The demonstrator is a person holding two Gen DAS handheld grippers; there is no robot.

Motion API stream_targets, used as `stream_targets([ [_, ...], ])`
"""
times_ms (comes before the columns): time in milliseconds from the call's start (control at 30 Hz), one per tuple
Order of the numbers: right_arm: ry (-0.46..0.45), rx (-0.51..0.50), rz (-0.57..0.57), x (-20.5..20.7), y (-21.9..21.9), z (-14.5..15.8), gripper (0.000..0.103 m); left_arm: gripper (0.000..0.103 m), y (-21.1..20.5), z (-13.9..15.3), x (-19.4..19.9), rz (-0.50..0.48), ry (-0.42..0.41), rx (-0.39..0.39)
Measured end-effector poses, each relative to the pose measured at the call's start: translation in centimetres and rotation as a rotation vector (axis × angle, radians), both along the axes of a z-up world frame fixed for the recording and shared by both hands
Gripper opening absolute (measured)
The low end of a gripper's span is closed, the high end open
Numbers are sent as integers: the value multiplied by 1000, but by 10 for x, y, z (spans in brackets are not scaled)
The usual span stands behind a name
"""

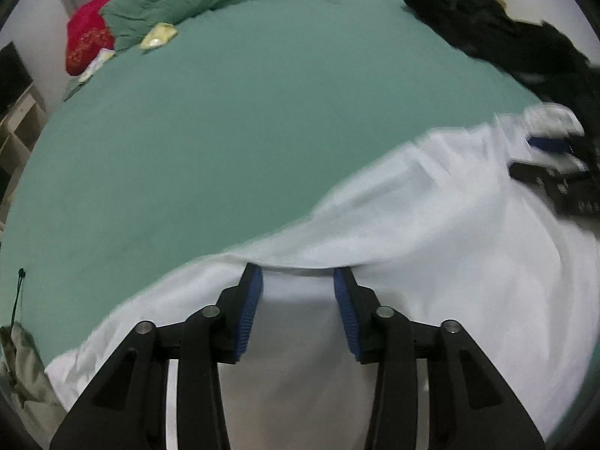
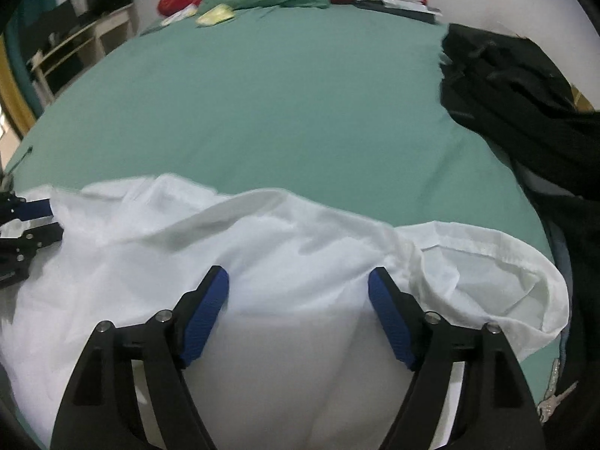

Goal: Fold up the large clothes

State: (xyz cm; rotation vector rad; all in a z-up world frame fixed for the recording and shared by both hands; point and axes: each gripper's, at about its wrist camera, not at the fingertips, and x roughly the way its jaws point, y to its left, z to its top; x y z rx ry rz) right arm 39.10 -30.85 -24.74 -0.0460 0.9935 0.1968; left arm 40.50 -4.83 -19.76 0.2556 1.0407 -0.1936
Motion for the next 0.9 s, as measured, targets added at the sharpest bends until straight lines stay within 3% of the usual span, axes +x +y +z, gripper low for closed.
stream_targets([
  [133, -44, -9, -37, -1, -9, 3, 78, 52, 16, 6, 19, 116, -92, 20],
  [200, -70, 0, -76, -4, -15, 9, 78, 52, 38, 20, 14, 225, -180, 64],
  [367, -121, -13, -150, -21, -36, 27, 78, 52, 109, 43, -24, 391, -180, -11],
  [467, -116, 5, -174, -35, -50, 33, 78, 56, 139, 47, -66, 424, -163, -91],
  [567, -124, 38, -200, -68, -65, 38, 78, 61, 159, 40, -110, 447, -138, -121],
  [700, -104, 120, -265, -110, -87, 31, 78, 65, 162, 12, -155, 465, -40, -168],
  [767, -69, 169, -294, -132, -98, 22, 78, 65, 154, -1, -164, 467, 4, -142],
  [833, -27, 191, -343, -155, -106, 12, 77, 65, 145, -7, -179, 446, -32, -98],
  [867, -8, 227, -360, -165, -109, 5, 62, 57, 138, -8, -186, 425, -53, -68],
  [900, -5, 236, -382, -172, -110, -2, 54, 43, 132, -8, -190, 391, -59, -63],
])
